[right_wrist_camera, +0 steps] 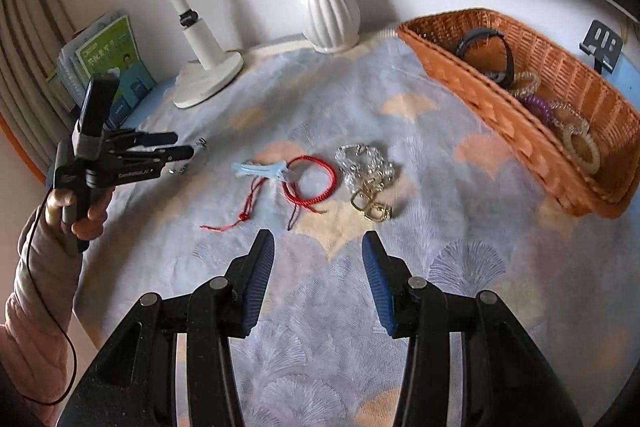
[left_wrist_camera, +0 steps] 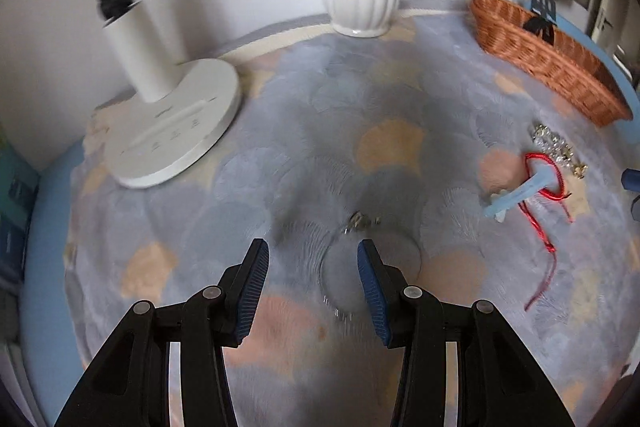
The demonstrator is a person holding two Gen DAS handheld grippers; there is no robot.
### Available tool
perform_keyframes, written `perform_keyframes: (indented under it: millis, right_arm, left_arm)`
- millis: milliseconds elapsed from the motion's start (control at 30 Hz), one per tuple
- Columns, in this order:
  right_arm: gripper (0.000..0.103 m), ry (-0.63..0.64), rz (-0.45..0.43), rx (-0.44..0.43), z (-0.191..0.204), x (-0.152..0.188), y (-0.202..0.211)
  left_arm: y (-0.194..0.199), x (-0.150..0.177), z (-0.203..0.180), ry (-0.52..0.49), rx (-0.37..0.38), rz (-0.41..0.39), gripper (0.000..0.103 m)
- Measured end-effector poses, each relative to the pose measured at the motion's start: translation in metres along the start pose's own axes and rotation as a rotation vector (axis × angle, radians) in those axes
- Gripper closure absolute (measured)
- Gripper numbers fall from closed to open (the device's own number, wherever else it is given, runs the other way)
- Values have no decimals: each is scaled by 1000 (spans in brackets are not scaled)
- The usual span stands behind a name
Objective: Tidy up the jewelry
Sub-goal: 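Grasp the silver wire bracelet with the left tool while the right tool grasps the light blue hair clip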
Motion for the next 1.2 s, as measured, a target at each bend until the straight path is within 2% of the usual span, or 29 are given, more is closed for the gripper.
perform_keyframes:
  millis: [133,233,333,567,667,767,933,967,1000,1100,1200]
  right_arm:
    - [54,30,17,-1,4,0,-8]
    - [54,90,23,3,13,-6,-12]
    - [54,183,28,13,26,-16,-19]
    - [54,353,64,-9,44,-40,-52]
    - [54,432,99,-21,51,-41,-65]
    - [54,494,121,18,53,-37,-79]
    - [72,532,127,24,58,-35,-92]
    - [83,532,121,28,58,-37,-94]
    - [86,532,119,30,59,-38,-96]
    - [88,522,82,20,64,-37,-92]
    - [88,491,45,16,65,-39,-76]
  left_arm:
    - [-9,-11,-10,-53,43,-17,66]
    - [-10,-15,-16,-65,85,-43,85]
    - [-9,-16,-23,-69,107,-87,95]
    - [-7,-17,-15,-7,143,-99,98]
    - [-6,-17,-16,0,151,-105,98]
    - [-7,-16,-18,-1,158,-98,98]
    - [-7,-15,-20,-13,150,-97,98]
    - [-7,-15,-19,-11,150,-97,98]
    - [-7,-15,-19,-11,149,-97,98]
    - [-6,-15,-19,-7,152,-95,98]
    - [-1,-17,-16,30,206,-108,98]
Point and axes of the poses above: each gripper's, at about its wrist camera, not at the fingertips, and y roughly against the way its jaws point, z to its left, x to its underside, the point moved 8 cm from there along -y, roughly the way its jaws point, and after that the axes turned 2 degrees about -z, right-handed, at the moved point
